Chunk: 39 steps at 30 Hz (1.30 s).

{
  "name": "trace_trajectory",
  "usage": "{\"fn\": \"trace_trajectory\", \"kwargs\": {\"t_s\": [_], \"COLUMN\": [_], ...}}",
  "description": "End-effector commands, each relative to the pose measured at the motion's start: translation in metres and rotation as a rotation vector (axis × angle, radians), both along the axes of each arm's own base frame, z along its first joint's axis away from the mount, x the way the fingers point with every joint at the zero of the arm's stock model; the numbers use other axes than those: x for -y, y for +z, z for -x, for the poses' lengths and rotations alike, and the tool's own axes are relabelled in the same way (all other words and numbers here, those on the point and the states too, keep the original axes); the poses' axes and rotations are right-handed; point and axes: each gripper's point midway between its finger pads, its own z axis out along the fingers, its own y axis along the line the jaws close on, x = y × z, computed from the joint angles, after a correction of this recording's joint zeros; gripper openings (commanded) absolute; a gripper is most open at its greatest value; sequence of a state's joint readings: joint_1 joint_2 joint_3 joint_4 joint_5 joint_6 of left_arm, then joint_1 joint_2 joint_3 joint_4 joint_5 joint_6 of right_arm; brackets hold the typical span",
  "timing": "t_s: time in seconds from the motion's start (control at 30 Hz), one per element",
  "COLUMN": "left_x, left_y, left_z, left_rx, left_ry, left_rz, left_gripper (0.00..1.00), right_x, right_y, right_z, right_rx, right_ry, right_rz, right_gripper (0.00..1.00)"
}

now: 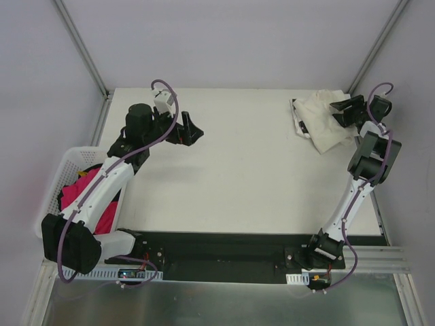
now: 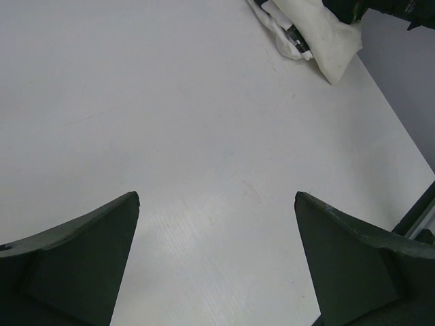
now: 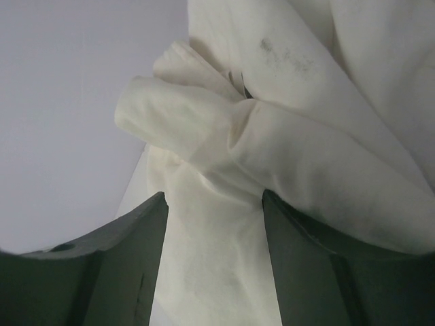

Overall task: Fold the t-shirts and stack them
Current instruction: Smooth out wrinkles on the folded tshirt

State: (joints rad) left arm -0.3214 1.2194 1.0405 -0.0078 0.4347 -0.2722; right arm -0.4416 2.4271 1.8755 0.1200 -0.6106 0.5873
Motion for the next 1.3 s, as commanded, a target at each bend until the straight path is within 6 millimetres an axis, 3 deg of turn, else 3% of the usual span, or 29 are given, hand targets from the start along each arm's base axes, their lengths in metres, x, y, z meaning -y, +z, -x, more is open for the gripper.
{"fn": "trace_trajectory", "kwargs": {"t_s": [0.0,0.2,0.3,0.4,0.57,0.7,0.83,1.1,1.2,1.27], "left_x": [-0.010,-0.014,-0.017,-0.018,-0.019,-0.019,-0.015,-0.015,-0.016,-0.017], "left_y": [0.020,0.041,0.042,0.043,0.043,0.037,0.029,0.021,0.018,0.016], "left_z": [0.002,0.002,0.002,0.000,-0.003,-0.005,-0.007,-0.004,-0.004,-0.004], "left_rx": [0.074,0.123,0.136,0.143,0.145,0.123,0.083,0.057,0.051,0.049], "left_ry": [0.037,0.051,0.058,0.068,0.069,0.079,0.073,0.079,0.088,0.093], "left_rz": [-0.034,-0.049,-0.063,-0.069,-0.074,-0.075,-0.059,-0.047,-0.046,-0.049], "left_gripper": [0.97,0.97,0.97,0.97,0.97,0.97,0.97,0.97,0.97,0.97], "right_x": [0.017,0.002,-0.014,-0.044,-0.111,-0.163,-0.228,-0.314,-0.360,-0.378], "right_y": [-0.028,-0.038,-0.034,-0.035,-0.041,-0.031,-0.034,-0.027,-0.020,-0.017], "right_z": [0.035,0.047,0.053,0.065,0.094,0.119,0.148,0.199,0.232,0.245], "right_rx": [-0.146,-0.181,-0.205,-0.256,-0.324,-0.337,-0.380,-0.391,-0.402,-0.404], "right_ry": [-0.083,-0.095,-0.074,-0.025,0.092,0.187,0.313,0.476,0.577,0.600], "right_rz": [-0.047,-0.093,-0.067,-0.050,-0.042,-0.039,-0.043,-0.054,-0.038,-0.046], "right_gripper": [0.62,0.62,0.62,0.62,0.63,0.64,0.65,0.65,0.65,0.66]}}
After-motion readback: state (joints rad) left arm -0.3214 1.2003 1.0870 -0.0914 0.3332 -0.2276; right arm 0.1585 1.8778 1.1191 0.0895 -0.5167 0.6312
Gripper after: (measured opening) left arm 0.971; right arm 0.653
